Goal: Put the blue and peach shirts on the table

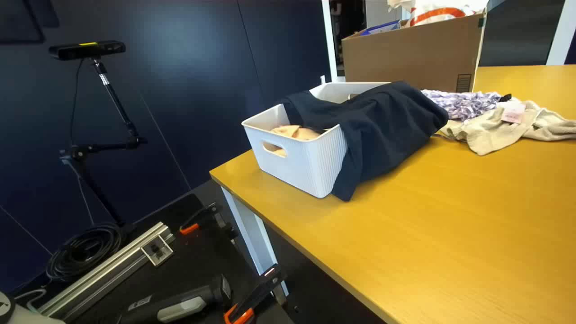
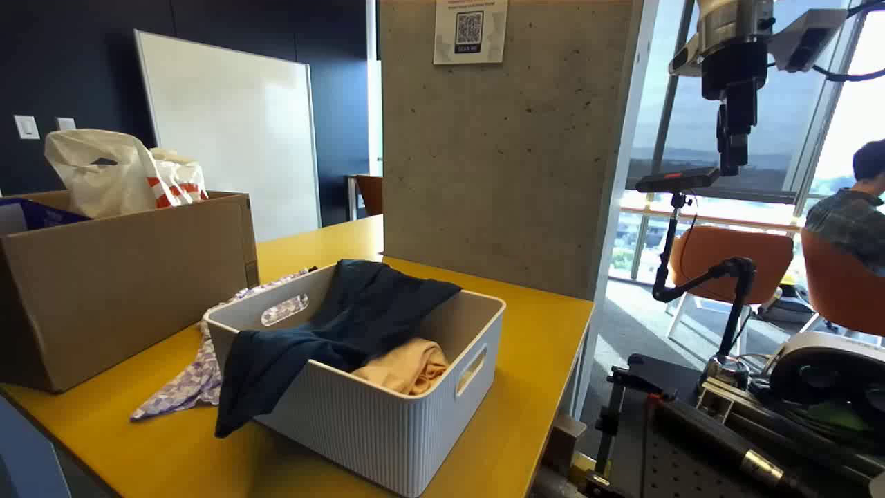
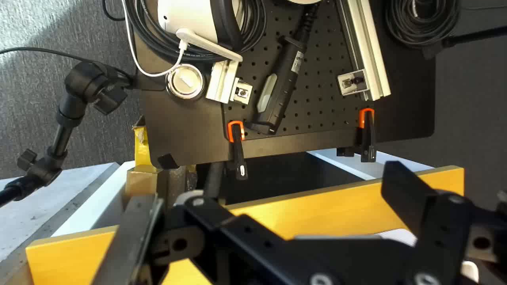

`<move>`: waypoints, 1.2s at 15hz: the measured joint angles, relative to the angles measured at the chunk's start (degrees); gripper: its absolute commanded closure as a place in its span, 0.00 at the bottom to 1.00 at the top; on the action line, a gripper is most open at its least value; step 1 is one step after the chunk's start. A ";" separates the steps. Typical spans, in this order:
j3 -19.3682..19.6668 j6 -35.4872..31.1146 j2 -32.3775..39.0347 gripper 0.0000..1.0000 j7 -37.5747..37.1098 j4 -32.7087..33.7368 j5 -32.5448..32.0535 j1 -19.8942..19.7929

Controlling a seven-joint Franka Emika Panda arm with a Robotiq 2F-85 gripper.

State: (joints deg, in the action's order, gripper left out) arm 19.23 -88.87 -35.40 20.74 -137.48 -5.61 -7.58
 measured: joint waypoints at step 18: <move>1.82 -19.43 24.79 0.00 5.18 16.14 1.65 0.04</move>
State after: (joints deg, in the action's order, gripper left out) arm 21.04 -108.29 -10.62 25.92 -121.34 -3.96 -7.54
